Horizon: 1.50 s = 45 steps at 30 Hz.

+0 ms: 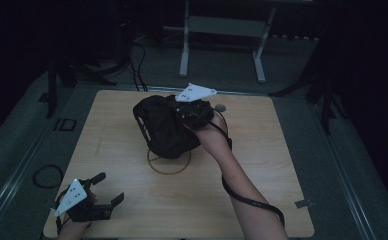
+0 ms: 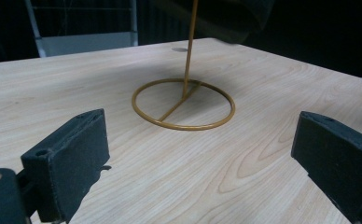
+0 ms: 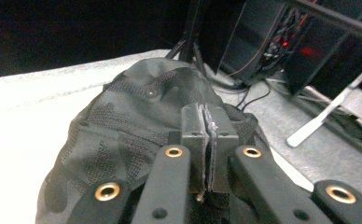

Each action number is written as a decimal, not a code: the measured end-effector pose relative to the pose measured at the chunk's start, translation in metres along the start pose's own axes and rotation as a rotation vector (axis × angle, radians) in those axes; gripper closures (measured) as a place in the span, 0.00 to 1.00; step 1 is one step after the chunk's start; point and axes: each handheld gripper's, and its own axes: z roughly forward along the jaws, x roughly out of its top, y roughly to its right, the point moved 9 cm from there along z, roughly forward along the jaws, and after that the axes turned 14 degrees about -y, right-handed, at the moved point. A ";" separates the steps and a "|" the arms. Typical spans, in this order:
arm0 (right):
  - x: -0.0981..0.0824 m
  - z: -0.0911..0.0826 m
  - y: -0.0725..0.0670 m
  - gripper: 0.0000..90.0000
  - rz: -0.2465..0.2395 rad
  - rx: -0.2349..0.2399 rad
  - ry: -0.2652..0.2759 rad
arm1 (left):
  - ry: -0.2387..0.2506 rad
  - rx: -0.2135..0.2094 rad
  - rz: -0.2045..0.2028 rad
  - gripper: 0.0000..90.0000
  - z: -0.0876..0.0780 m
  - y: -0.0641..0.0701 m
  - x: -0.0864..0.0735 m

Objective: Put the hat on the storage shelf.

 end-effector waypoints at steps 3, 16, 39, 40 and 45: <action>-0.001 0.001 -0.002 0.84 0.023 0.051 0.019 | -0.004 -0.006 0.002 0.05 0.001 0.001 -0.001; -0.006 -0.006 0.002 0.62 0.059 0.037 0.056 | -0.013 -0.009 0.005 0.05 0.004 0.002 -0.002; -0.026 -0.022 0.015 0.53 0.084 0.022 0.054 | -0.013 -0.024 -0.002 0.05 0.007 0.004 -0.003; -0.027 -0.024 0.015 0.53 0.091 0.023 0.060 | -0.013 -0.026 -0.004 0.05 0.007 0.004 -0.003; -0.038 -0.034 0.020 0.49 0.106 0.027 0.072 | -0.015 -0.030 -0.008 0.05 0.009 0.005 -0.003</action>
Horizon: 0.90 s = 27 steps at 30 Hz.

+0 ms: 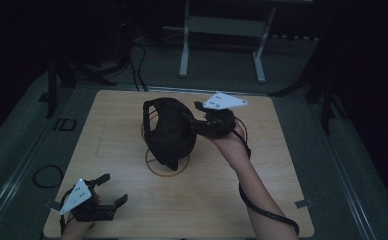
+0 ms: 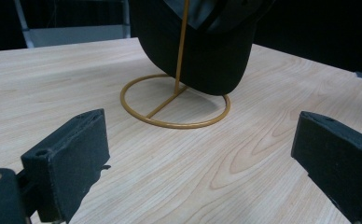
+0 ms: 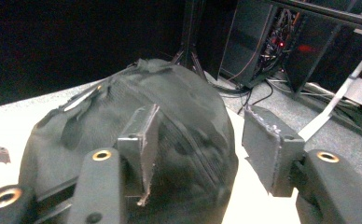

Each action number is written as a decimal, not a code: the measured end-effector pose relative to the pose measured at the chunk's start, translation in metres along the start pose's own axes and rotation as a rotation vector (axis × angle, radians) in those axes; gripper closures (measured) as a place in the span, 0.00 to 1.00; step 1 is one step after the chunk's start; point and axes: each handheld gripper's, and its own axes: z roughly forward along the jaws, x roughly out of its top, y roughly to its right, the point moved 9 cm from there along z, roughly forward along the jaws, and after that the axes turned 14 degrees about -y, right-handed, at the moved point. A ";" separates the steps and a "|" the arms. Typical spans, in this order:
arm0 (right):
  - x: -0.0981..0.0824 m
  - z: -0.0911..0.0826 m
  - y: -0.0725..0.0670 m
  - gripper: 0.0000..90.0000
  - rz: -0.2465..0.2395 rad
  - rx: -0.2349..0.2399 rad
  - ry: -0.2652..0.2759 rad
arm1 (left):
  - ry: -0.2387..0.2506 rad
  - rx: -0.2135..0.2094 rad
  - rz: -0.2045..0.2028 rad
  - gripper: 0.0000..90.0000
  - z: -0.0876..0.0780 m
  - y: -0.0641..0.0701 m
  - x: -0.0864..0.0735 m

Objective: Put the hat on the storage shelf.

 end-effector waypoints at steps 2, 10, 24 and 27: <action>-0.005 -0.004 0.003 0.46 0.006 0.000 0.002 | -0.004 0.000 0.002 0.05 0.001 0.000 0.000; -0.035 -0.011 0.005 0.28 0.034 0.072 -0.017 | -0.004 -0.002 0.002 0.05 0.002 0.000 0.000; -0.102 0.001 -0.003 0.15 0.013 0.129 -0.053 | -0.001 -0.003 -0.008 0.05 0.001 0.000 -0.001; -0.116 0.003 -0.005 0.15 0.016 0.142 -0.059 | -0.002 -0.003 -0.007 0.05 0.001 0.000 -0.001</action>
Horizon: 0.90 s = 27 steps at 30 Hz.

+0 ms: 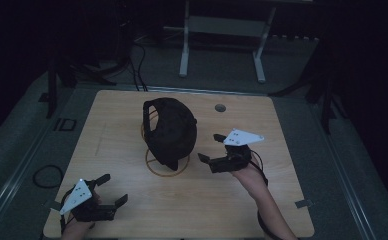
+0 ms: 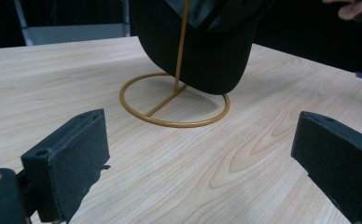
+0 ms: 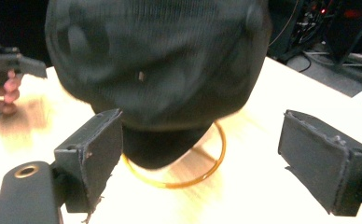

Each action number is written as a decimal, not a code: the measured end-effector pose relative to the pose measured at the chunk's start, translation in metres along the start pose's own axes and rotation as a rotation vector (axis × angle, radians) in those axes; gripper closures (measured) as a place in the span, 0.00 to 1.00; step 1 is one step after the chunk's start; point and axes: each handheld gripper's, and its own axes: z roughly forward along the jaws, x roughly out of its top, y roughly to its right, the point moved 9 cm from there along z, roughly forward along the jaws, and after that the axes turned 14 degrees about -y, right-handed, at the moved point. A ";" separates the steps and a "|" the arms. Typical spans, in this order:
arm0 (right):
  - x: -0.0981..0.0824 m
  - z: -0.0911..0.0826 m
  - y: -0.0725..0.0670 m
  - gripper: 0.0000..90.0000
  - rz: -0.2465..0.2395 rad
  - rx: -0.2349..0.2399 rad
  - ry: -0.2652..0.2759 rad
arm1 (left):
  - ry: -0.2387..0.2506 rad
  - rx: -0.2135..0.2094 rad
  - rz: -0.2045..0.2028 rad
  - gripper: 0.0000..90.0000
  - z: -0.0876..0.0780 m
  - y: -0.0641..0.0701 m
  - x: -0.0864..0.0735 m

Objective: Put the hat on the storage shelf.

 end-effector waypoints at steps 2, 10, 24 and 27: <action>-0.009 0.002 -0.001 0.15 0.005 0.012 0.001 | 0.001 0.000 0.001 0.05 0.000 0.000 0.000; -0.041 0.008 -0.013 0.15 -0.015 0.067 0.001 | 0.000 -0.003 0.001 0.05 -0.001 0.001 -0.001; -0.085 0.017 -0.032 0.15 -0.053 0.124 -0.032 | -0.008 -0.003 0.001 0.05 0.001 0.002 -0.002; -0.091 0.018 -0.035 0.15 -0.059 0.136 -0.041 | -0.010 -0.003 0.001 0.05 0.002 0.002 -0.003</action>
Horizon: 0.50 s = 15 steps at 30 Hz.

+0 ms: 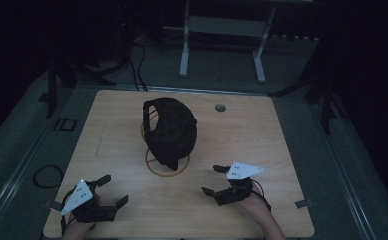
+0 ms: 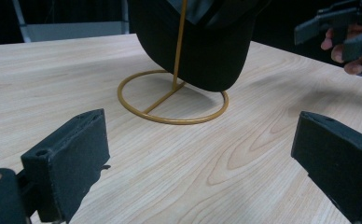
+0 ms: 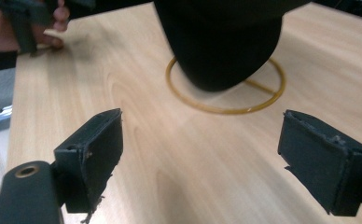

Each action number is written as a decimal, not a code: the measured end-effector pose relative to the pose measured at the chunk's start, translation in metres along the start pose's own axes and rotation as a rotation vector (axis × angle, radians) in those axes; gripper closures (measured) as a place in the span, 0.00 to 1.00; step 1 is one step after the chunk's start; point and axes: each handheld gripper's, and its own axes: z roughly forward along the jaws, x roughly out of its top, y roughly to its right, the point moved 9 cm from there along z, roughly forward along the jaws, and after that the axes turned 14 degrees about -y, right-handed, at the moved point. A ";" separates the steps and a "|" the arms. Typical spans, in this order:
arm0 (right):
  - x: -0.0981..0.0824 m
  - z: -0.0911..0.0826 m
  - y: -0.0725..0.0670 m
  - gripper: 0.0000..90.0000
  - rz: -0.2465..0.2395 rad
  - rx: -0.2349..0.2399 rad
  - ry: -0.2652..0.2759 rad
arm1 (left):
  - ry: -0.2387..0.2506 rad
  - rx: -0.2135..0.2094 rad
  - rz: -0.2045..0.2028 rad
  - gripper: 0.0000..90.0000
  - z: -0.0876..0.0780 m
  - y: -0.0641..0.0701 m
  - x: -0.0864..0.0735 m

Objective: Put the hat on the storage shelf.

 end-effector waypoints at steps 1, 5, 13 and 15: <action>-0.006 0.003 -0.003 0.15 -0.005 0.007 -0.013 | -0.003 0.002 0.003 0.05 0.000 0.000 -0.001; -0.016 0.006 -0.007 0.15 -0.016 0.018 -0.032 | -0.006 -0.001 0.001 0.05 0.002 0.000 -0.002; -0.033 0.005 -0.010 0.15 -0.027 0.025 -0.049 | -0.013 -0.002 0.008 0.05 0.003 0.002 -0.003; -0.036 0.004 -0.010 0.15 -0.030 0.023 -0.051 | -0.012 -0.004 0.006 0.05 0.004 0.002 -0.003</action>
